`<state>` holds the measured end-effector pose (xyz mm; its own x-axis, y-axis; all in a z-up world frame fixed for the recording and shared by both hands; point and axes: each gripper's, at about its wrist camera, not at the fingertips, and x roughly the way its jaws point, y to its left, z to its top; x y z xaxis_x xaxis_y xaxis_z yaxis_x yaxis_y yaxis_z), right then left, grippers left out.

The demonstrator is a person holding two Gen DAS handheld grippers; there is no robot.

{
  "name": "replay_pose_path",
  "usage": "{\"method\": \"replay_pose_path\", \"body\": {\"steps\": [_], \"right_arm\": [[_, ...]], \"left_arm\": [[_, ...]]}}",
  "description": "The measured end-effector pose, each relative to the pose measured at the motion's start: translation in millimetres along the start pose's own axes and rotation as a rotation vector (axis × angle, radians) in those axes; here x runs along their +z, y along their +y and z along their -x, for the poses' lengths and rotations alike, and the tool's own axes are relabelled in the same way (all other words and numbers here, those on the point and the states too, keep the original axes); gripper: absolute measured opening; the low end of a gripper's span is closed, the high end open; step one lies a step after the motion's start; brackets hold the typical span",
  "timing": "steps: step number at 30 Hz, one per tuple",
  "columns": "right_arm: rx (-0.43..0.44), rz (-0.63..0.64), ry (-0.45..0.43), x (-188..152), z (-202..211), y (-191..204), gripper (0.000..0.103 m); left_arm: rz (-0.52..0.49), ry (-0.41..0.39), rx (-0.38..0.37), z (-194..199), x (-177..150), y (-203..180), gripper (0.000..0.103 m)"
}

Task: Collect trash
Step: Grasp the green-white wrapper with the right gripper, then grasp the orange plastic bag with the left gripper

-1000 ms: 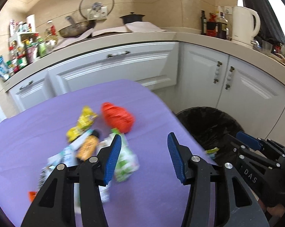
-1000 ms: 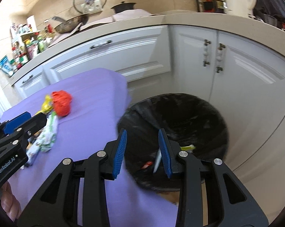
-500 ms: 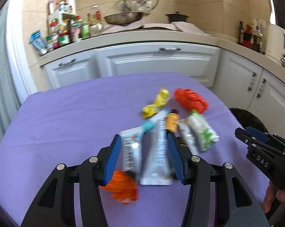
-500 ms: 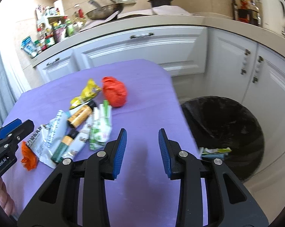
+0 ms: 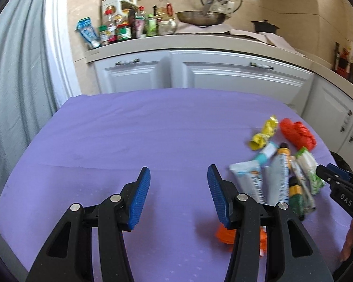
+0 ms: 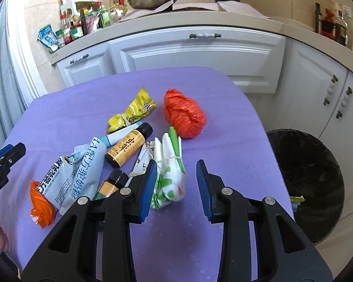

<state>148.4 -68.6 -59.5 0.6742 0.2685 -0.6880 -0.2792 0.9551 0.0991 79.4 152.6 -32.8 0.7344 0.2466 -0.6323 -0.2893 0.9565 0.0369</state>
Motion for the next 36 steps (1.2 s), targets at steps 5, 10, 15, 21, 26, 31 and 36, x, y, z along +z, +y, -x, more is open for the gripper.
{"method": "replay_pose_path", "body": {"steps": [5,10,15,21,26,31,36], "right_arm": [[0.013,0.0,0.039,4.3,-13.9,4.1,0.034],[0.035,0.019,0.071,4.4,-20.5,8.4,0.028],[0.03,0.029,0.067,2.5,-16.8,9.7,0.027],[0.01,0.009,0.041,-8.0,1.6,-2.2,0.026],[-0.013,-0.023,0.029,-22.3,19.5,-18.8,0.026],[-0.03,-0.052,0.022,-37.6,33.7,-31.3,0.026],[-0.039,-0.074,0.012,-51.1,44.7,-39.7,0.026]], "left_arm": [[0.027,0.021,0.02,-9.2,-0.6,11.3,0.05],[0.029,0.03,0.012,-11.6,-1.7,10.5,0.051],[0.022,0.033,-0.007,-9.1,-3.6,4.3,0.053],[0.012,0.034,-0.036,0.2,-6.9,-7.2,0.053],[-0.014,0.028,-0.062,13.2,-12.1,-22.3,0.053],[-0.034,0.023,-0.077,25.3,-19.0,-33.4,0.054],[-0.054,0.017,-0.083,36.2,-26.9,-40.3,0.056]]}}
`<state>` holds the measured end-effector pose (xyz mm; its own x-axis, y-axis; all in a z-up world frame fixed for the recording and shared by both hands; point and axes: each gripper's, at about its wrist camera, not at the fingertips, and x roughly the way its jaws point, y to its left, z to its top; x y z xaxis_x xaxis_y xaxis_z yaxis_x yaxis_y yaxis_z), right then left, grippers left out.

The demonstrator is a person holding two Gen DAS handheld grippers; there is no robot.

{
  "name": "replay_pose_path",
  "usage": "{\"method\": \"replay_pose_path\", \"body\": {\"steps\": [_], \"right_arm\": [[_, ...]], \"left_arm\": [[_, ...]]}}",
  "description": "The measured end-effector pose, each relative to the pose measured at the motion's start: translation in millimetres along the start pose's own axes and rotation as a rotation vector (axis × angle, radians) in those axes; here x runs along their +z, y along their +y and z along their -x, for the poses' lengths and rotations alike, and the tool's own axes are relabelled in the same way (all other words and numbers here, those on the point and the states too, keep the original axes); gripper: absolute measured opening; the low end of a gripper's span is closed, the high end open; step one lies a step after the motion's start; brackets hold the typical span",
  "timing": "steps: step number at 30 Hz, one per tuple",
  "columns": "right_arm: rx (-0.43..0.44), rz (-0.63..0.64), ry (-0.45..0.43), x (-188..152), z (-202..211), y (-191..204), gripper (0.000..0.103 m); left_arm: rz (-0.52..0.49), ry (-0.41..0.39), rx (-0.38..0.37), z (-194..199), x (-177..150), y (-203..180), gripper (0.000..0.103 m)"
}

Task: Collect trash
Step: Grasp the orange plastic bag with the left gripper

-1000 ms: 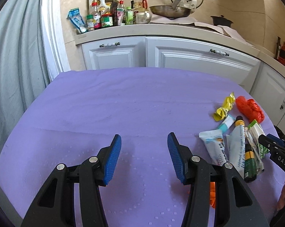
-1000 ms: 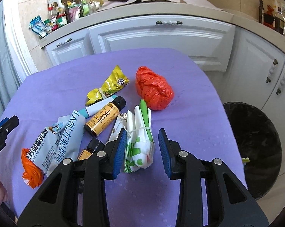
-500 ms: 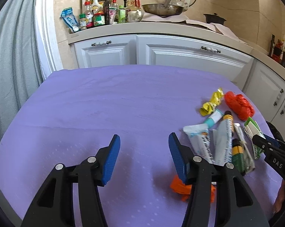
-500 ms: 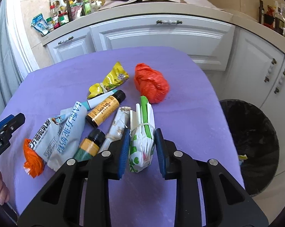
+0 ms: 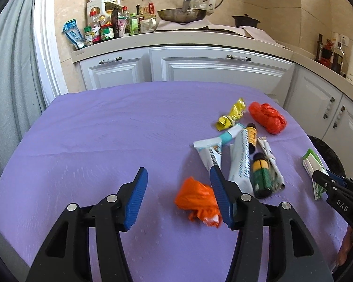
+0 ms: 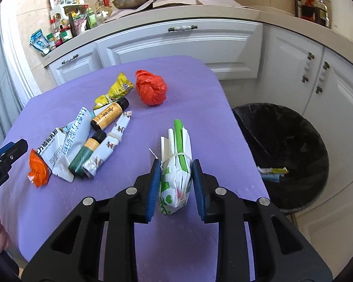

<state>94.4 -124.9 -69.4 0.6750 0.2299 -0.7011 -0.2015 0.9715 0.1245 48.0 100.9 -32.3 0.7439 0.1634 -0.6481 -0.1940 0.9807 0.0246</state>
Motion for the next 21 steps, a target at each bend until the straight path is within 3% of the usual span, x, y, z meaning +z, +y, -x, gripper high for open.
{"method": "replay_pose_path", "body": {"steps": [8,13,16,18,21], "right_arm": [[-0.005,-0.024,-0.014,-12.8,13.1,-9.0,0.026],[-0.007,-0.034,-0.016,-15.0,16.2,-11.7,0.027],[-0.006,-0.033,-0.017,-15.2,15.7,-11.8,0.027],[-0.006,-0.034,-0.016,-15.3,15.6,-11.7,0.027],[-0.006,-0.031,-0.015,-15.8,15.8,-11.5,0.027]], "left_arm": [[-0.043,0.01,-0.023,7.1,-17.8,-15.1,0.062],[-0.056,0.016,-0.009,-6.3,-25.0,-18.0,0.07],[-0.047,0.04,0.001,-16.7,-26.2,-14.2,0.07],[-0.038,0.048,-0.006,-18.5,-27.8,-11.8,0.068],[-0.042,0.055,-0.027,-19.4,-29.4,-11.1,0.052]]}}
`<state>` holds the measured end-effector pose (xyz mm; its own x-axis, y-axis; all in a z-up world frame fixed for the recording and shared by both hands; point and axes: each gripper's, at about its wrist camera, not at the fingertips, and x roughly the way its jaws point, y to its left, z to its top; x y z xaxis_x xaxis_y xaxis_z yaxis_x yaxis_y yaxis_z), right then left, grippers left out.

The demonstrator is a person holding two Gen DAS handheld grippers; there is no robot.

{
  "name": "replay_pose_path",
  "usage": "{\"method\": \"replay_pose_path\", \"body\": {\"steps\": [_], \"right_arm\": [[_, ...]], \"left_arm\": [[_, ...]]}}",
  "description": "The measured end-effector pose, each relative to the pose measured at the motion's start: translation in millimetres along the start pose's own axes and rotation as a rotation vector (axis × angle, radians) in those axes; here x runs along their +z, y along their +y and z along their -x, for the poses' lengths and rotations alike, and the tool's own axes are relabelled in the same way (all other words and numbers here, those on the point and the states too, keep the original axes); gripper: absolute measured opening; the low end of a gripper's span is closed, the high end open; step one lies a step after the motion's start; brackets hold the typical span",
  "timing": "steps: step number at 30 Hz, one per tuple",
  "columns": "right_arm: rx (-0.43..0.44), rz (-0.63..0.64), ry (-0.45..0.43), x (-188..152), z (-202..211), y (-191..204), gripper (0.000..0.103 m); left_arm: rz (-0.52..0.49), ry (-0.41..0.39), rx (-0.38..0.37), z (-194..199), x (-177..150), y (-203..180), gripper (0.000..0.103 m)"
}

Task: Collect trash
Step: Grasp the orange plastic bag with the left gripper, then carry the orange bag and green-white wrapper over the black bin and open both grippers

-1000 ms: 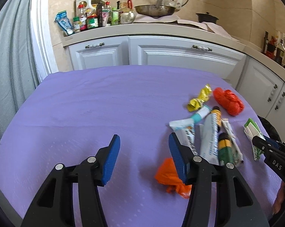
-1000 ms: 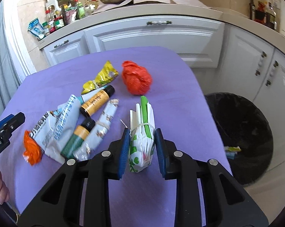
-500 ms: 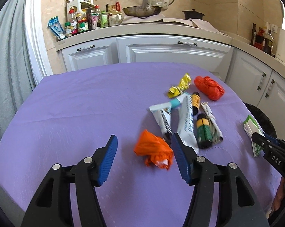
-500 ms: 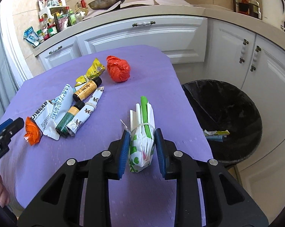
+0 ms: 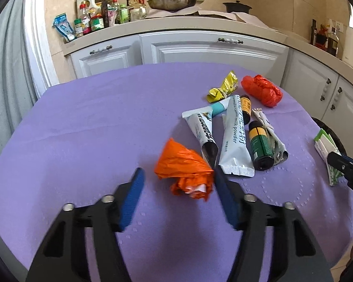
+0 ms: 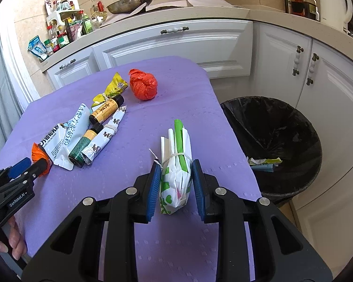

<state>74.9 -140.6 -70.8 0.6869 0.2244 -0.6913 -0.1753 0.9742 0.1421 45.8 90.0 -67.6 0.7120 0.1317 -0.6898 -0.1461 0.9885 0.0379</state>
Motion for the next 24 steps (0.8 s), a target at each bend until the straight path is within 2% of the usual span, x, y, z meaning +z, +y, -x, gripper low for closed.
{"method": "replay_pose_path", "body": {"steps": [1,7,9,17,24], "right_arm": [[0.0,0.001,0.0,-0.5,-0.1,0.2,0.027],[0.001,0.001,0.0,0.0,0.1,1.4,0.027],[0.0,0.002,-0.002,0.7,0.2,2.2,0.027],[-0.001,-0.002,-0.018,4.7,3.9,1.5,0.027],[0.001,-0.006,-0.03,6.5,5.7,0.0,0.026]], "left_arm": [[-0.006,0.003,-0.004,-0.6,-0.8,-1.1,0.047],[-0.014,-0.019,-0.01,6.2,-3.0,-0.2,0.044],[-0.01,-0.028,-0.019,11.8,-1.6,1.0,0.025],[-0.027,-0.091,-0.033,31.9,7.4,-4.5,0.025],[-0.028,-0.1,-0.042,35.4,11.6,-6.9,0.024]]}}
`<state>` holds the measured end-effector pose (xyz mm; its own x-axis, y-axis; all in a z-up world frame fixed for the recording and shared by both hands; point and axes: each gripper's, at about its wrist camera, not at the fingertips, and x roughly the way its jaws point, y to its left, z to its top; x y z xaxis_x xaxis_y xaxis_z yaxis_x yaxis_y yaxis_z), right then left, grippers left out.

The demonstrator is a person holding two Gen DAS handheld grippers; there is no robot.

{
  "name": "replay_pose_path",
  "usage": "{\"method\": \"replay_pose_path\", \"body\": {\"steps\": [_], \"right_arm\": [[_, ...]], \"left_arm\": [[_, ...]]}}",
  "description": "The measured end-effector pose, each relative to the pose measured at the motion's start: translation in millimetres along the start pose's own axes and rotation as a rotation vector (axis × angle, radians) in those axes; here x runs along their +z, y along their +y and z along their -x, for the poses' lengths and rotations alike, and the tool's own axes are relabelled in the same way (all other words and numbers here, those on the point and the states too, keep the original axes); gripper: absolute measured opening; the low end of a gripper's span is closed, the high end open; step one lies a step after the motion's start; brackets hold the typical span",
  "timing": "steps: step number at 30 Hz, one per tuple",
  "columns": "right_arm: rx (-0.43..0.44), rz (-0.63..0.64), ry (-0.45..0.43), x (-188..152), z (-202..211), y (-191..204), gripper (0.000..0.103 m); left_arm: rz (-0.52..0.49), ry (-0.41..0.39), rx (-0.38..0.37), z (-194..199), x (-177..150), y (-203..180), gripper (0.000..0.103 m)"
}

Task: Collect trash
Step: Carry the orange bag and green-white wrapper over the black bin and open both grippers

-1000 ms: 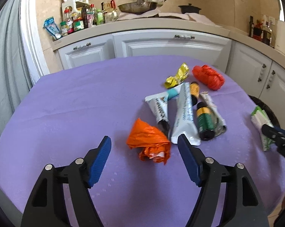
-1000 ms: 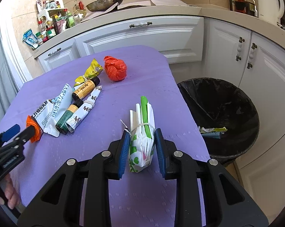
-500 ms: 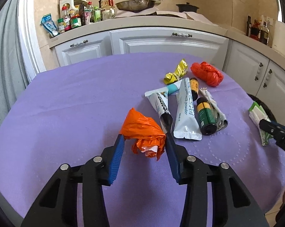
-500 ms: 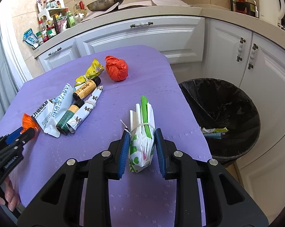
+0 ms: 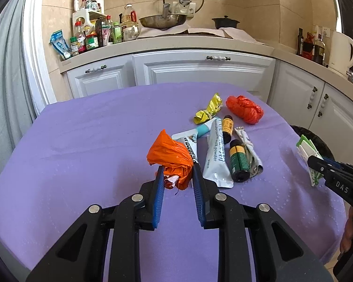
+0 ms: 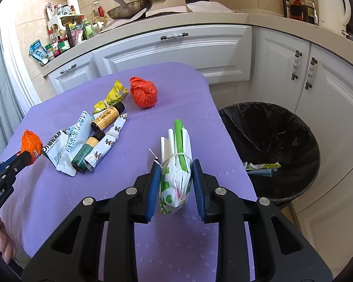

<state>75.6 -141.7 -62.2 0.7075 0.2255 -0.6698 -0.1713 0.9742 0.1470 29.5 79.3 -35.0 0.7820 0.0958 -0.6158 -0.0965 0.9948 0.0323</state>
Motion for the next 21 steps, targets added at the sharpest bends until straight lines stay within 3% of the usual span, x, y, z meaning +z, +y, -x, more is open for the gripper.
{"method": "replay_pose_path", "body": {"steps": [10,21], "right_arm": [[-0.044,-0.023,-0.048,8.0,13.3,-17.2,0.026],[-0.158,-0.091,-0.094,17.0,25.8,-69.7,0.026]], "left_arm": [[-0.034,-0.048,-0.072,7.6,16.4,-29.2,0.024],[-0.12,-0.086,-0.21,-4.5,39.4,-99.4,0.024]]}}
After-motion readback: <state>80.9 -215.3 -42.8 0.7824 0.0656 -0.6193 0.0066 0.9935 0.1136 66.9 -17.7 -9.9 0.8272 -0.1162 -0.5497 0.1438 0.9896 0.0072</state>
